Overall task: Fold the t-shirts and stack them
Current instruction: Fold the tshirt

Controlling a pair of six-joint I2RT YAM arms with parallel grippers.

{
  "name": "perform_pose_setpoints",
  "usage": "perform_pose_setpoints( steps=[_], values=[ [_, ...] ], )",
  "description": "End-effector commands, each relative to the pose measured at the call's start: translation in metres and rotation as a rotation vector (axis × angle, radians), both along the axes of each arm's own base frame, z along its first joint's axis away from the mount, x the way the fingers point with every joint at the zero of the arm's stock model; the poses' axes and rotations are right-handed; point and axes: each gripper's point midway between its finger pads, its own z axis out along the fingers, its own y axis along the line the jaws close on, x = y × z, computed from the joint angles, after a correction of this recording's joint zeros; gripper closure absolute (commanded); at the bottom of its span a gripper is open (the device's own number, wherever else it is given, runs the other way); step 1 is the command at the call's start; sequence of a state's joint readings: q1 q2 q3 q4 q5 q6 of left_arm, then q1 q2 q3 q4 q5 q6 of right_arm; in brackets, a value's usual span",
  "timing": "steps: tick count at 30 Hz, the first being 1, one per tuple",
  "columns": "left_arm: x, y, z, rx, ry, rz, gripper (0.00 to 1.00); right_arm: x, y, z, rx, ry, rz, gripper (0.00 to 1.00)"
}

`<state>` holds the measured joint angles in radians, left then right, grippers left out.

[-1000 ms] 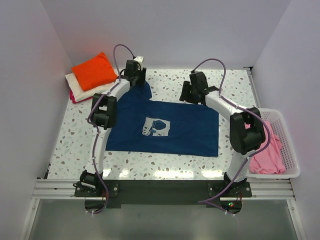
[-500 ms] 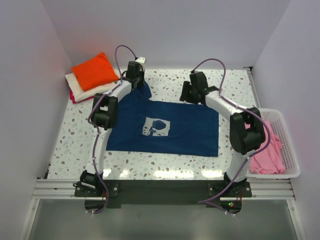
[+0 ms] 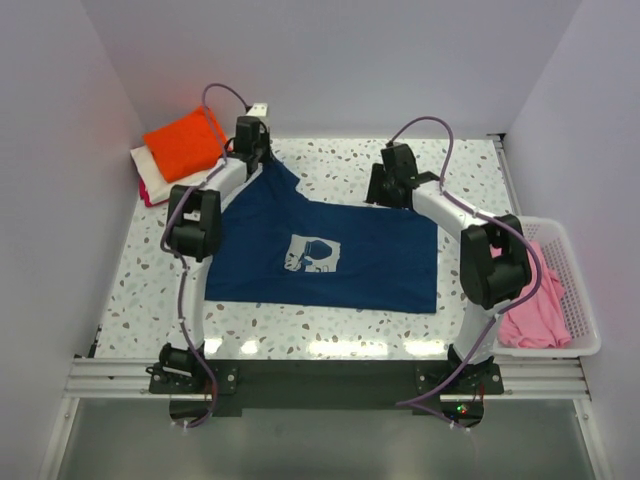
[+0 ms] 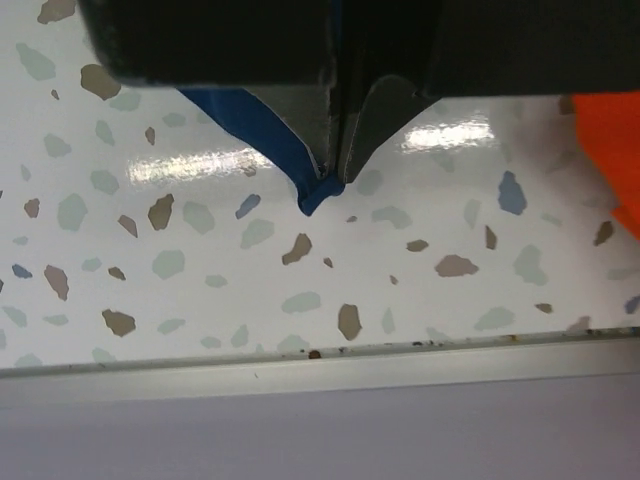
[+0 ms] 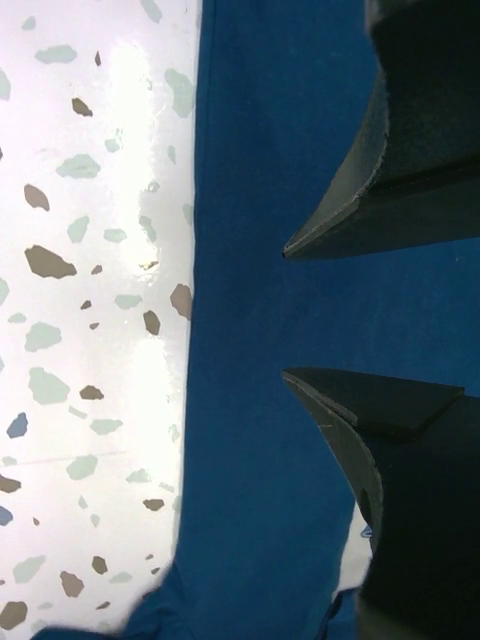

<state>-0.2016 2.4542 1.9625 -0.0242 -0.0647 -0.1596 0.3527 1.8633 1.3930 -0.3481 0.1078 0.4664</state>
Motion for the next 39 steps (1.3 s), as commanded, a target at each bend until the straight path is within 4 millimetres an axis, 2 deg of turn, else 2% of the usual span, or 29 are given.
perform_pose_setpoints(
  steps=[1,7,10,14,20,23,28,31,39],
  values=[
    [0.018,0.020,0.098,-0.075,-0.220,0.053,1.00,0.012,-0.014,0.018,-0.050,-0.048,-0.032,0.49],
    [0.016,0.031,0.112,-0.097,-0.247,0.047,1.00,0.019,-0.038,0.008,-0.099,-0.027,-0.085,0.49],
    [0.015,0.029,0.115,-0.111,-0.254,0.027,1.00,0.025,-0.052,0.000,-0.103,-0.007,-0.117,0.49],
    [0.016,0.023,0.108,-0.122,-0.235,-0.010,1.00,0.037,-0.078,-0.012,-0.104,0.024,-0.172,0.49],
    [0.016,0.018,0.092,-0.137,-0.207,-0.035,1.00,0.042,-0.118,-0.039,-0.109,0.084,-0.266,0.49],
    [0.016,0.018,0.089,-0.143,-0.203,-0.037,1.00,0.044,-0.132,-0.043,-0.102,0.096,-0.308,0.49],
    [0.016,0.023,0.088,-0.159,-0.203,-0.034,1.00,0.045,-0.142,-0.040,-0.127,0.081,-0.348,0.49],
    [0.016,0.025,0.088,-0.167,-0.202,-0.034,1.00,0.046,-0.155,-0.037,-0.170,0.074,-0.391,0.49],
    [0.017,0.028,0.088,-0.189,-0.204,-0.039,1.00,0.051,-0.164,-0.046,-0.177,0.102,-0.421,0.50]
  ],
)
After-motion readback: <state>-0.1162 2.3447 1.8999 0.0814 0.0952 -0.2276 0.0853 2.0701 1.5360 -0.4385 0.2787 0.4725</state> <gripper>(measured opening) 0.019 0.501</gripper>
